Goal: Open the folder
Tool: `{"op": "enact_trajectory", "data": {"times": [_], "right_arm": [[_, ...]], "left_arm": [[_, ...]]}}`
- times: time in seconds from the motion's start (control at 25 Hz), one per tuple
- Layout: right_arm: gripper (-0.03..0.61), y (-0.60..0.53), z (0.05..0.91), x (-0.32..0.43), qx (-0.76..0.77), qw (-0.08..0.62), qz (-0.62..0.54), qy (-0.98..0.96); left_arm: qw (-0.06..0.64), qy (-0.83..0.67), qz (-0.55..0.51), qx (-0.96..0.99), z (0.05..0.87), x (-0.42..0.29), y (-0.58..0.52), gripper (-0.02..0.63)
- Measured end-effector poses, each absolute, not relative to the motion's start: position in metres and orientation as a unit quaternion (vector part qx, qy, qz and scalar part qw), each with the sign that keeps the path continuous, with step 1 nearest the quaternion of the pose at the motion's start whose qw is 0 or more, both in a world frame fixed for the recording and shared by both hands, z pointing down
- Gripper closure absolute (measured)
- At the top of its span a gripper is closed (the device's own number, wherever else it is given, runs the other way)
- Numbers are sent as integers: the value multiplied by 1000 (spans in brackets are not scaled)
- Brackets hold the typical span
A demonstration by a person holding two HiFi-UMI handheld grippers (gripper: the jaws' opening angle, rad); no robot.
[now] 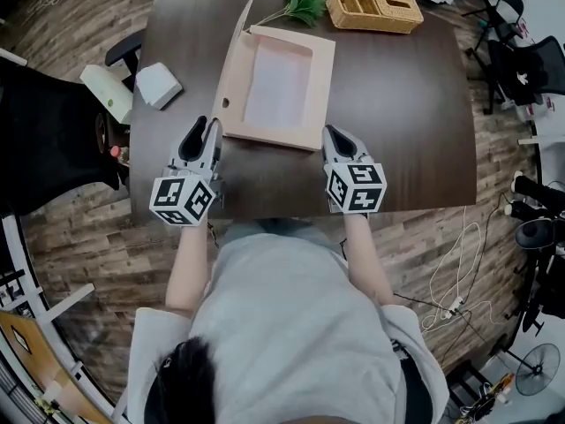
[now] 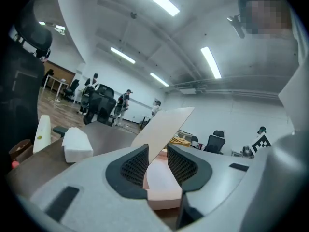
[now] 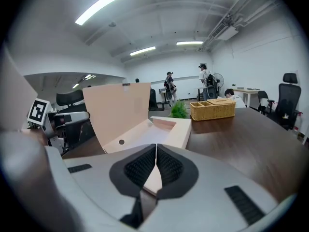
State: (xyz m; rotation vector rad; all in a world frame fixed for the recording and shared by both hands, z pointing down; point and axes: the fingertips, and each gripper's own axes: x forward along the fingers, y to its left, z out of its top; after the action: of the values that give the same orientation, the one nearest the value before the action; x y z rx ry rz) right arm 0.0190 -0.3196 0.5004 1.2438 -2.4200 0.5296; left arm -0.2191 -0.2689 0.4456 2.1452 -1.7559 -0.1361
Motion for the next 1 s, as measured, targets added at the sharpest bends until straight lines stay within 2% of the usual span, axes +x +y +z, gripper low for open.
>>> {"op": "enact_trajectory", "data": {"times": [0.24,0.4,1.0], "right_arm": [[566,-314,464,20,430,142,163,-877],[566,-307,436,19,415,109,146,-891],[566,-267,358,30,372,41,63,-925]], "left_arm": [[103,-618,-37,778,397,-197,-253,519],[62,-638,-34,767,367,-193,-243,577],[22,-683,-13,730,329,-178,-204,588]]}}
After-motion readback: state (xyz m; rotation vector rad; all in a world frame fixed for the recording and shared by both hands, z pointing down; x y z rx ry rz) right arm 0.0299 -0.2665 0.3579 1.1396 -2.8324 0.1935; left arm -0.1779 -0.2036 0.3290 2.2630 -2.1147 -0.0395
